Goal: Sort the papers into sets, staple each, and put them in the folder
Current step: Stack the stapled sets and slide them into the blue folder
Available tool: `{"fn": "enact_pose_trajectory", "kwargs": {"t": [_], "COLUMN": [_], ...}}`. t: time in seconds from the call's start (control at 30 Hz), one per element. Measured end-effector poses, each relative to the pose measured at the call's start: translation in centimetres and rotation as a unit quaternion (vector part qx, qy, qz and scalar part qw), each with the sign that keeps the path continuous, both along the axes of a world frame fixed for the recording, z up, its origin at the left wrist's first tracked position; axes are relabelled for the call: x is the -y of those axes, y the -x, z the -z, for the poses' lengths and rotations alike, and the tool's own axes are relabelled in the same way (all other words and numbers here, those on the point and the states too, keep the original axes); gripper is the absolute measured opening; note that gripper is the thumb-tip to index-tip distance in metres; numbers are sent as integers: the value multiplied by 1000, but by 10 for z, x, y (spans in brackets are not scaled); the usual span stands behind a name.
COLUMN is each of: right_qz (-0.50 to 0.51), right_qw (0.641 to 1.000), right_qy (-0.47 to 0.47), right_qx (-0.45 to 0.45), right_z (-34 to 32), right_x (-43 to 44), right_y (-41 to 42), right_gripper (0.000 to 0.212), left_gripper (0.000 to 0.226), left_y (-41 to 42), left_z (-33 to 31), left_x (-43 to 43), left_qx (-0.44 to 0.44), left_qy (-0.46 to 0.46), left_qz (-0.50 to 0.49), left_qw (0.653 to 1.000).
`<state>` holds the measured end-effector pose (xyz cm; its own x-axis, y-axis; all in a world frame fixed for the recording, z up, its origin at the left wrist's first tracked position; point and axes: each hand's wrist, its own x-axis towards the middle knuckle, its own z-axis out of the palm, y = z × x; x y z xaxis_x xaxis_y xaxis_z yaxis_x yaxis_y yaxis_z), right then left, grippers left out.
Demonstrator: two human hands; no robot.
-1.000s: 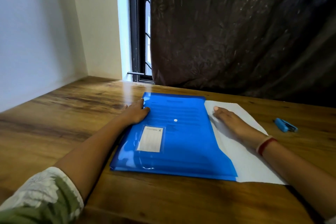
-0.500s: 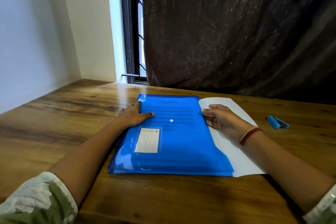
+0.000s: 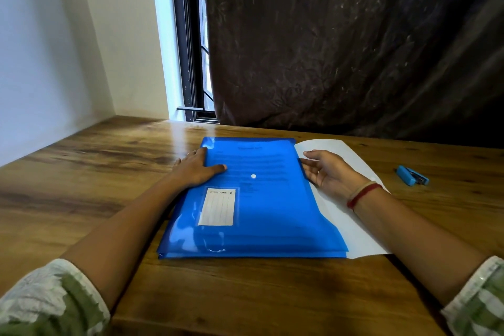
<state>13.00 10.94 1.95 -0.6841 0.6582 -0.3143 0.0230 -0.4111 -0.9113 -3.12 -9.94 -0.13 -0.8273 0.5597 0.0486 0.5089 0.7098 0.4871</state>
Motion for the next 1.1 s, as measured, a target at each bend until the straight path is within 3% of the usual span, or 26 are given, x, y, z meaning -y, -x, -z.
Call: {"fn": "enact_pose_trajectory", "kwargs": {"t": [0.33, 0.5, 0.57, 0.63, 0.7, 0.73, 0.87, 1.1], "right_qz": [-29, -50, 1, 40, 51, 36, -44, -86], "right_qw": [994, 978, 925, 806, 722, 713, 753, 885], "right_qy": [-98, -198, -362, -518, -548, -531, -460, -310], "right_qx": [39, 41, 118, 285, 418, 456, 470, 335], "right_z": [6, 1, -6, -11, -16, -17, -20, -27], "right_x": [-8, -33, -57, -82, -93, -91, -86, -78], "right_y": [0, -14, -32, -53, -74, -82, -89, -90], "right_gripper": [50, 30, 18, 20, 31, 34, 32, 27], "left_gripper": [72, 72, 72, 73, 74, 74, 75, 72], "left_y": [2, 2, 2, 2, 2, 3, 3, 6], "left_z": [4, 4, 5, 6, 7, 8, 11, 14], "left_x": [-2, -2, -3, -4, -5, -5, -8, -10], "left_qx": [-5, -3, -3, -8, -7, -5, -11, -19], "left_qy": [8, 12, 14, 16, 17, 17, 24, 23], "left_qz": [-6, -9, -8, -8, -8, -7, -8, -9], "left_qw": [1000, 1000, 1000, 1000, 1000, 1000, 1000, 1000]}}
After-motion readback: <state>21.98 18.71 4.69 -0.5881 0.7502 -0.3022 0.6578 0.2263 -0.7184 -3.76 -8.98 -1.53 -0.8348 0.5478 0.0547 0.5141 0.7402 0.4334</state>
